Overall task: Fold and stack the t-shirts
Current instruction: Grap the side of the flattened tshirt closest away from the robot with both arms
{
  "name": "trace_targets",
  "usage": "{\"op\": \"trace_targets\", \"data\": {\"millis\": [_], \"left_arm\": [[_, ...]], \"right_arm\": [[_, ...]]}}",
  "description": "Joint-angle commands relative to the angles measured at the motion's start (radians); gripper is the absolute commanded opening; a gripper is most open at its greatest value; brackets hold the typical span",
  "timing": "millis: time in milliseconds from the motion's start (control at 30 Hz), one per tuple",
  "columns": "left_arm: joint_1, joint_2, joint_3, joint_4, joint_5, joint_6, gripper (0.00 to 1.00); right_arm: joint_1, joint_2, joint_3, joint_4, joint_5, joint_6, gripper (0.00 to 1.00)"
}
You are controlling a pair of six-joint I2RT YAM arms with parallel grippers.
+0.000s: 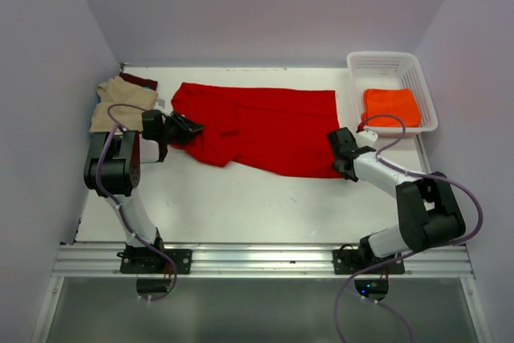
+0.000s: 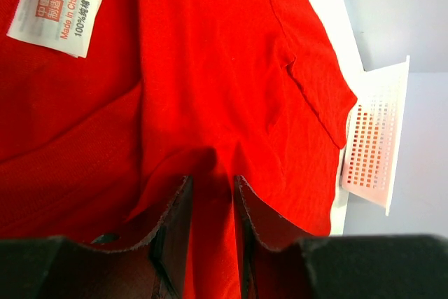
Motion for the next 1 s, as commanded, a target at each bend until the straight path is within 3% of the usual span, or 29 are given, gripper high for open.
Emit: {"op": "trace_targets", "data": {"millis": [0,333,533,633,667,733,967], "left_arm": [[0.010,0.003,-0.006,0.046,0.017,-0.003,0.33],[0.012,0.008,-0.006,0.048,0.017,-0.003,0.33],[0.012,0.011,-0.009,0.052,0.020,-0.006,0.33],[0.012,0.014,-0.009,0.054,0.020,-0.008,0.33],[0.012,0.012,-0.009,0.052,0.020,-0.008,0.33],[0.012,0.011,-0.009,0.052,0.020,-0.008,0.33],[0.020,0.003,0.023,0.092,0.050,-0.011,0.29]], "right_arm": [[-0.005,-0.021,-0.006,-0.002,0.026,0.008,0.49],[-0.006,0.025,-0.009,-0.048,0.011,0.068,0.47],[-0.006,0.034,-0.055,-0.020,-0.037,0.091,0.34],[-0.006,0.036,-0.052,-0.020,-0.039,0.094,0.20],[-0.005,0.037,-0.054,-0.019,-0.040,0.091,0.09],[-0.005,0.039,-0.051,-0.019,-0.043,0.087,0.00],[-0.005,-0.004,-0.054,-0.007,-0.051,0.056,0.00]]}}
